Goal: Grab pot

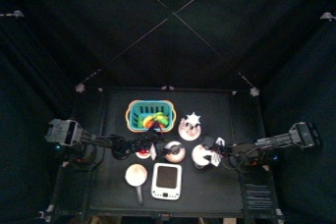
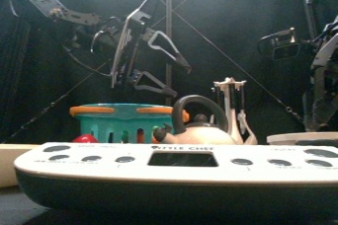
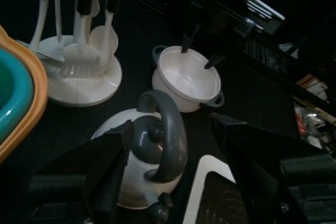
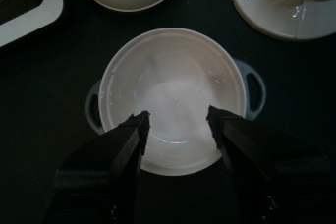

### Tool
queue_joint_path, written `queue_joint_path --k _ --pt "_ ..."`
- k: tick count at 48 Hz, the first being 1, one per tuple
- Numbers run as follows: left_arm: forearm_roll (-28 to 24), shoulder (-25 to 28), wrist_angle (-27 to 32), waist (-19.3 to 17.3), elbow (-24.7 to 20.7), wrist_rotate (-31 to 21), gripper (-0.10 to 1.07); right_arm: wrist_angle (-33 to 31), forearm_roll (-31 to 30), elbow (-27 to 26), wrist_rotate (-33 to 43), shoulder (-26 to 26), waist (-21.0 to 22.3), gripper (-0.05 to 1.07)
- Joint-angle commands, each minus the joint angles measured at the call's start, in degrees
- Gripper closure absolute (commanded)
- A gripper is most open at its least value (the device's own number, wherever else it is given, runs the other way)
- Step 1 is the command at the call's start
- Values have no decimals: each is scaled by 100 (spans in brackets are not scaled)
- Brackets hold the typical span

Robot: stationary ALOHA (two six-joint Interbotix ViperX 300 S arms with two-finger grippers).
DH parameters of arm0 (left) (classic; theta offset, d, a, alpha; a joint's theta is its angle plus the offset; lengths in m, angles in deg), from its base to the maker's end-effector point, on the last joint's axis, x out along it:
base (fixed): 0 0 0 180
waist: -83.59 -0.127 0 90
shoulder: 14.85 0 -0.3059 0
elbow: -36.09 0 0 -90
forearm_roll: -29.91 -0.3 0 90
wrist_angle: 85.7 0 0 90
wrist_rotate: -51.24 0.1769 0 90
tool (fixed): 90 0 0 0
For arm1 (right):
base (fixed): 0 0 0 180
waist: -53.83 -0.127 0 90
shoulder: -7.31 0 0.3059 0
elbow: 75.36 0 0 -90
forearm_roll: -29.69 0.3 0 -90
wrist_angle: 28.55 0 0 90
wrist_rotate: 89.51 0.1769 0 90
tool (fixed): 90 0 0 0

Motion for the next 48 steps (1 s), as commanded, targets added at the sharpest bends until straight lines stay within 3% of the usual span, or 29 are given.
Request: queue_joint_path --k 1,12,31,48 --pt "-141 -141 -62 9 -44 9 1 -97 -18 -114 -26 -114 9 17" --pt "-492 -334 -62 9 79 0 2 -598 -53 -123 18 -387 18 17" --pt "-563 -826 -62 -18 633 -9 2 -519 -220 18 18 -229 598 18" --pt "-545 -1063 -62 -26 905 -18 2 -44 -132 176 18 141 650 36"
